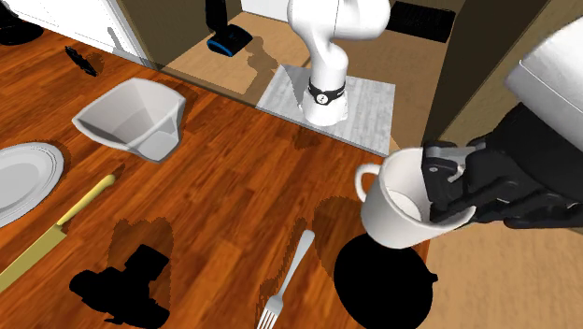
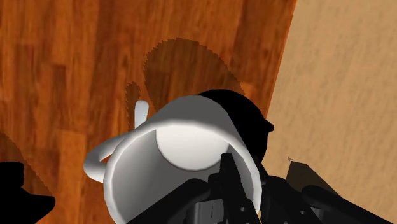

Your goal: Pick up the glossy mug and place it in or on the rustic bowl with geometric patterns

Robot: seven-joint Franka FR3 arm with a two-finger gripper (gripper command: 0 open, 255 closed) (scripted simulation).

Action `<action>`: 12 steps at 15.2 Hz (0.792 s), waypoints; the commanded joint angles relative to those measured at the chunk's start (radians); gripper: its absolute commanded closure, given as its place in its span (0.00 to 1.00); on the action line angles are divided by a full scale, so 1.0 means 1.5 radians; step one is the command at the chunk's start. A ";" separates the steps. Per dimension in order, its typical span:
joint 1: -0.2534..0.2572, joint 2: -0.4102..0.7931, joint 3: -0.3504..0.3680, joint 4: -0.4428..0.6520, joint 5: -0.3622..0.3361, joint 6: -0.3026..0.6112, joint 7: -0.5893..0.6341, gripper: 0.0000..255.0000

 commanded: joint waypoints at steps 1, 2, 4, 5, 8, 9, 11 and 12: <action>0.007 0.060 0.005 0.075 -0.017 -0.018 0.013 1.00; 0.014 0.100 0.008 0.129 -0.028 -0.034 0.022 1.00; 0.014 0.098 0.007 0.109 -0.028 -0.016 0.023 1.00; 0.014 0.098 0.006 0.100 -0.028 -0.006 0.023 1.00; 0.013 0.098 0.006 0.073 -0.028 0.020 0.024 1.00; 0.013 0.098 0.006 0.065 -0.028 0.029 0.024 1.00; 0.013 0.099 0.005 0.048 -0.029 0.047 0.025 1.00; 0.012 0.100 0.005 0.040 -0.029 0.056 0.025 1.00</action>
